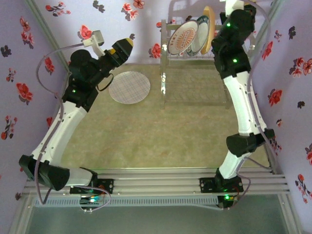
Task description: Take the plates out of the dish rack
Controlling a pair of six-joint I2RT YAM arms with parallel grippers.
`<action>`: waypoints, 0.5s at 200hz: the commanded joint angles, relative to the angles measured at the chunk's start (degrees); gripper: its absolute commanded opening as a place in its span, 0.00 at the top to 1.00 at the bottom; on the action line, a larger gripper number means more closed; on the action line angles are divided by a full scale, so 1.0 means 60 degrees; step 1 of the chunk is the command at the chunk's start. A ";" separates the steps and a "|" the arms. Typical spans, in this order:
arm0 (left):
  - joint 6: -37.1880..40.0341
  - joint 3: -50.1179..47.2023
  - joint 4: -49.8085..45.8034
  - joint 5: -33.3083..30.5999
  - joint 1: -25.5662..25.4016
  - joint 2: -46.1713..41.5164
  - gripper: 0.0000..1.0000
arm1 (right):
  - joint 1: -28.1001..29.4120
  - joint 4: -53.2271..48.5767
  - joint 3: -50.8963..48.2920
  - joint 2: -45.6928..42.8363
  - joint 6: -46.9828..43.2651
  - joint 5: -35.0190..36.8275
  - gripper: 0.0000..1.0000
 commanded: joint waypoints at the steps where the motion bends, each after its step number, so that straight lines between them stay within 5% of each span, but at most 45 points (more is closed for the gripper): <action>1: -0.0154 0.0551 0.0399 0.0507 -0.0220 0.0287 0.14 | 0.0081 0.0391 -0.0398 -0.1100 0.1004 -0.0138 1.00; 100: 0.0604 0.3410 -0.0472 0.1241 -0.1355 0.2469 0.14 | 0.0067 -0.1788 -0.2567 -0.3878 0.6967 -0.5227 1.00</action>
